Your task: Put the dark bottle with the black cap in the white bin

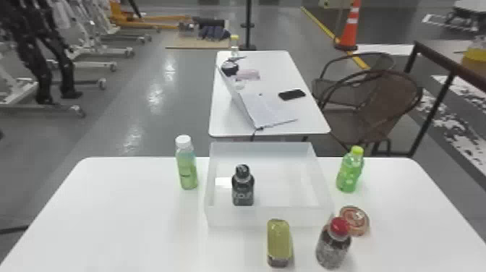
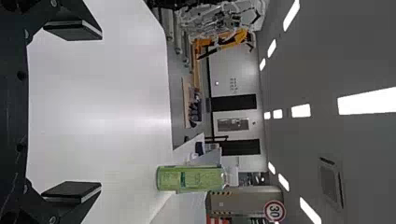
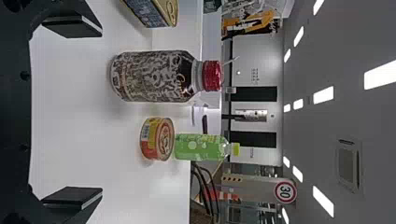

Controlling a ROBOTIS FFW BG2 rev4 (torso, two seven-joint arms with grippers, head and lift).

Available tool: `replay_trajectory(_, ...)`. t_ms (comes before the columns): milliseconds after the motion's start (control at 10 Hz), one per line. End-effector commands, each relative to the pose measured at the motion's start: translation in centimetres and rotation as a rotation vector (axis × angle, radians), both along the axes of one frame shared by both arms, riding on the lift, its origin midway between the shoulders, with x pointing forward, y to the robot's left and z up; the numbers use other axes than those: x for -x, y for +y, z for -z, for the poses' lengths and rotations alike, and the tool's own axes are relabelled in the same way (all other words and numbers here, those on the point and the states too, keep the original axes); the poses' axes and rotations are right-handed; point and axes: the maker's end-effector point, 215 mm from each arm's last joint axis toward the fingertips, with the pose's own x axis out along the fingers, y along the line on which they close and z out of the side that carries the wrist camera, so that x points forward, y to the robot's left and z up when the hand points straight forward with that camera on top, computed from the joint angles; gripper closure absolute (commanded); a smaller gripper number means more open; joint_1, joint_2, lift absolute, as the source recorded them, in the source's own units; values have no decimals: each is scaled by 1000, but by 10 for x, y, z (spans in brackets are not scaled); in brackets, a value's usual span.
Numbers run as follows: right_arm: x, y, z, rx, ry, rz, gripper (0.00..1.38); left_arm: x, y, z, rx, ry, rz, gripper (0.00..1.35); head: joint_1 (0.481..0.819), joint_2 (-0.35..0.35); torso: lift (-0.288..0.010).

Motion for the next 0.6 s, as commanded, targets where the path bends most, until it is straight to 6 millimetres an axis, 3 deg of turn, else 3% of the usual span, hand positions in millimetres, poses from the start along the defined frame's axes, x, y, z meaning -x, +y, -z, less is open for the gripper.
replay_trajectory(0, 0, 0, 0, 1, 0, 0, 98, 1, -5, 6, 11, 4, 3, 160, 549, 0, -100)
replay_trajectory(500, 0, 0, 0, 0, 0, 0, 98, 4, -6, 8, 9, 4, 5, 160, 549, 0, -100)
